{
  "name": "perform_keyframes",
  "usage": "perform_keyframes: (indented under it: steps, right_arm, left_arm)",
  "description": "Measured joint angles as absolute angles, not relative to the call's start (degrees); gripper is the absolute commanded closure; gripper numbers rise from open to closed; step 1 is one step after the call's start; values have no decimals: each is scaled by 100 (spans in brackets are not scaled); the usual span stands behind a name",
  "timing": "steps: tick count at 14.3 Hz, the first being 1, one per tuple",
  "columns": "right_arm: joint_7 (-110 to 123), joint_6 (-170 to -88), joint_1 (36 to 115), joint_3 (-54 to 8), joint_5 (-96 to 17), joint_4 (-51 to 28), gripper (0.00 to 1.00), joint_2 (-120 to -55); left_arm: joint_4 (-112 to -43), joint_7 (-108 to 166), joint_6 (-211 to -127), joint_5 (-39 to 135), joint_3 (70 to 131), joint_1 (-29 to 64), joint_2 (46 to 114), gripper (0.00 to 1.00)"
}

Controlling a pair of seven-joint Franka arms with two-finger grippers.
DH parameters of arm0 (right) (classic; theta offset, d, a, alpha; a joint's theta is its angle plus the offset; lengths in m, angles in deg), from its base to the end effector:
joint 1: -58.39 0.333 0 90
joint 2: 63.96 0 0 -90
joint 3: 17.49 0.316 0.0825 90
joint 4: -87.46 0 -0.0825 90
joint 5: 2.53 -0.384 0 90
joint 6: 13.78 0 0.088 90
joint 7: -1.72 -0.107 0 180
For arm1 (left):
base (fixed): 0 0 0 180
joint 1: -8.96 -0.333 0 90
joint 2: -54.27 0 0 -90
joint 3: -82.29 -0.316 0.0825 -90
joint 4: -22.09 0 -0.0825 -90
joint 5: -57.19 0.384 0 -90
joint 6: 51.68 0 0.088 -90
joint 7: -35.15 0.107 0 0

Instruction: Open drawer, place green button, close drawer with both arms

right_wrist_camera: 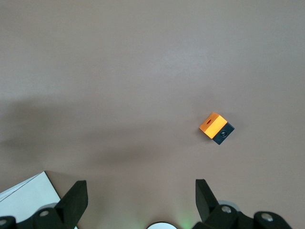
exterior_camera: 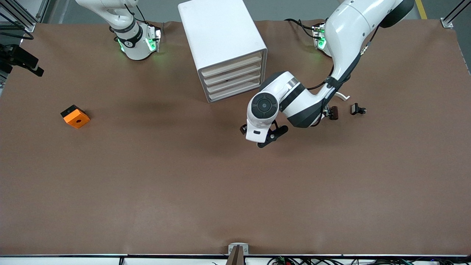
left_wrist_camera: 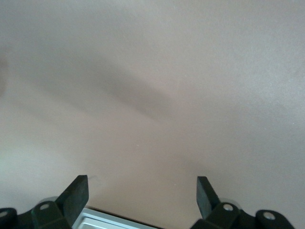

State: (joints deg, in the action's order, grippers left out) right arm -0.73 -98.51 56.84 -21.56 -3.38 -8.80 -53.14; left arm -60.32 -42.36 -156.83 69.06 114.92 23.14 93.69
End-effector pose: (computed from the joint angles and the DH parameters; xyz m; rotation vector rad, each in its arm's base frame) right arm 0.4822 -0.0496 0.6633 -3.1057 0.2150 0.0188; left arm 0.5339 -0.4401 0.3179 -2.9285 -0.8037 0.3524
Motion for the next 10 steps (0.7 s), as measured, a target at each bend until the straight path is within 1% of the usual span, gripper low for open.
perform_keyframes:
  steps: [7,10]
  right_arm:
    - [-73,-9883,5684,-2151,-338,-886,0,-5314]
    - [-73,-9886,5684,-2150,-337,-888,0,-5314]
  left_arm:
    - [-6022,-2891,-14857,6911,11482,1712,8737,0]
    - [-6022,-2189,-14368,6911,11634,1321,8490,0]
